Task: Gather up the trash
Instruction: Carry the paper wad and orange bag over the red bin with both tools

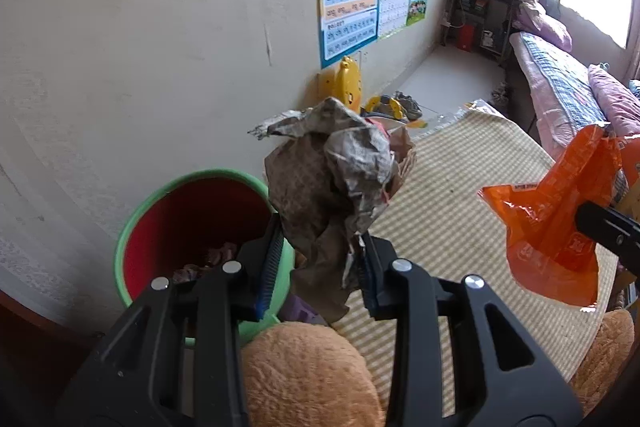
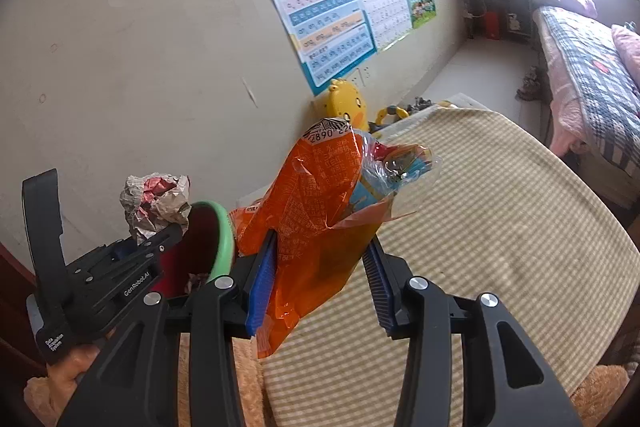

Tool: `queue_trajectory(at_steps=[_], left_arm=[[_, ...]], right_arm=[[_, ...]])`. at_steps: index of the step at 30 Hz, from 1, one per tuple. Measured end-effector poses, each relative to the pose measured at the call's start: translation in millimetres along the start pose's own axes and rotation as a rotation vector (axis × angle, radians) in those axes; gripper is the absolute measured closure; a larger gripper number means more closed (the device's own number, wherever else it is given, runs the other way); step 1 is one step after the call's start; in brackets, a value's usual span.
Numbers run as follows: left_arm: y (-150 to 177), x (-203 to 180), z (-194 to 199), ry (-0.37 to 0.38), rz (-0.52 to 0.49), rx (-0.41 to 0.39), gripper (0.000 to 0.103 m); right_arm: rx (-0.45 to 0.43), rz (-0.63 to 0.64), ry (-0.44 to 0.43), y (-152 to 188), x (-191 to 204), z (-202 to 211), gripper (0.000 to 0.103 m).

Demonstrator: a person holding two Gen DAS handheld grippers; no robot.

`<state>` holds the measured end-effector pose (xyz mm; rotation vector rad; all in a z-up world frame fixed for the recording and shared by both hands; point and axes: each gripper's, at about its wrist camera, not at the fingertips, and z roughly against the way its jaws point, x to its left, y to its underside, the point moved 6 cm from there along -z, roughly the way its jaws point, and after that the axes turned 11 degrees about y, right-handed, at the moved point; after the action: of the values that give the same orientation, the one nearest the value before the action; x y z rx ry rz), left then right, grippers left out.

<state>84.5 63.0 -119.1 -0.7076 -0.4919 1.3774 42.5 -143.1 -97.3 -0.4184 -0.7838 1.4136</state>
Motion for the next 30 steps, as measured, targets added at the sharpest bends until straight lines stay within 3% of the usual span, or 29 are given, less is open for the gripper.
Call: queue_trajectory(at_steps=[30], left_arm=[[16, 102, 12, -0.111, 0.158, -0.009, 0.07]], right_arm=[[0.062, 0.165, -0.072, 8, 89, -37, 0.062]])
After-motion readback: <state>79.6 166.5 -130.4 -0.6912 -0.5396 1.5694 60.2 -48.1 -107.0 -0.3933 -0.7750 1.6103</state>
